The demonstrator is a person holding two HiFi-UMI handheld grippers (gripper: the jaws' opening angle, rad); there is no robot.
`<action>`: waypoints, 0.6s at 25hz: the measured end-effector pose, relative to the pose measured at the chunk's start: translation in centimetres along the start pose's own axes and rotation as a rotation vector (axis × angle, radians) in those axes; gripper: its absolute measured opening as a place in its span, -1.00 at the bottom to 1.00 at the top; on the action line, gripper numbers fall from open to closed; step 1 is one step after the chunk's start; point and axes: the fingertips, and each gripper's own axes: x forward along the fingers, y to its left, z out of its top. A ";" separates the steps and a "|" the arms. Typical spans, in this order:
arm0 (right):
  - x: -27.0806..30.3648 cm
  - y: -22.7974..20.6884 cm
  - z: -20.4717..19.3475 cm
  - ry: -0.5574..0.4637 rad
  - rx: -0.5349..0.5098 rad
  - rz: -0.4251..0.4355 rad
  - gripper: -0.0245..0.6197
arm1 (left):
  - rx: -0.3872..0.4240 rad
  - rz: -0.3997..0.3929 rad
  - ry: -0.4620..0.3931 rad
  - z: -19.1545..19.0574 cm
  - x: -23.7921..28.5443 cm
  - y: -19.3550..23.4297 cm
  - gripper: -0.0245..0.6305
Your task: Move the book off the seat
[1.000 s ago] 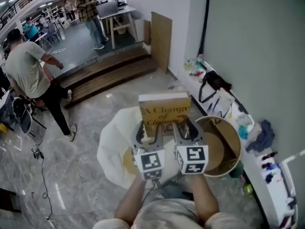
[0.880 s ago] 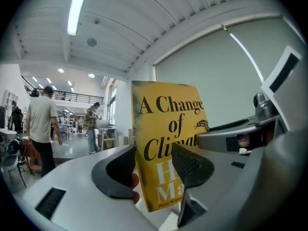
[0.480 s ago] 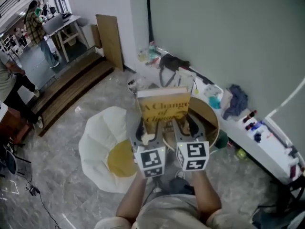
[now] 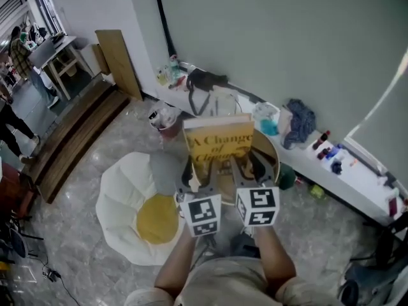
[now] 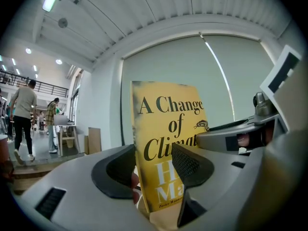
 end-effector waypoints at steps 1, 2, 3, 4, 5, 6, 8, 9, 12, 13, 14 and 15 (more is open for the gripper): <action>0.3 -1.9 -0.2 0.003 0.011 0.002 -0.34 | 0.010 0.001 0.008 0.2 1.1 -1.5 -0.18; 0.7 -3.8 -0.3 0.006 0.022 0.007 -0.34 | 0.022 0.005 0.017 0.3 2.3 -3.0 -0.18; 1.1 -5.2 -0.4 0.008 0.032 0.015 -0.34 | 0.033 0.011 0.025 0.5 3.3 -4.0 -0.18; 1.6 -6.0 -0.4 0.008 0.039 0.025 -0.34 | 0.040 0.020 0.031 0.7 4.0 -4.5 -0.18; 2.2 -6.6 -0.3 0.007 0.043 0.036 -0.34 | 0.043 0.029 0.033 0.8 4.7 -4.8 -0.18; 2.7 -7.1 -0.1 0.005 0.044 0.046 -0.34 | 0.044 0.038 0.034 1.0 5.3 -5.0 -0.18; 3.6 -8.3 0.1 0.001 0.045 0.063 -0.34 | 0.048 0.057 0.037 1.3 6.4 -5.6 -0.18; 4.0 -9.1 0.2 0.001 0.048 0.070 -0.34 | 0.050 0.064 0.040 1.5 7.1 -6.1 -0.18; 5.0 -11.8 -0.1 0.004 0.060 0.083 -0.34 | 0.057 0.076 0.051 1.5 9.2 -8.0 -0.18; 5.3 -12.9 -0.3 0.006 0.063 0.085 -0.34 | 0.060 0.077 0.056 1.5 9.9 -8.8 -0.18; 5.5 -13.9 -0.5 0.008 0.066 0.087 -0.34 | 0.064 0.076 0.062 1.4 10.6 -9.7 -0.18; 5.7 -15.1 -0.7 0.012 0.069 0.088 -0.34 | 0.070 0.074 0.070 1.2 11.3 -10.7 -0.18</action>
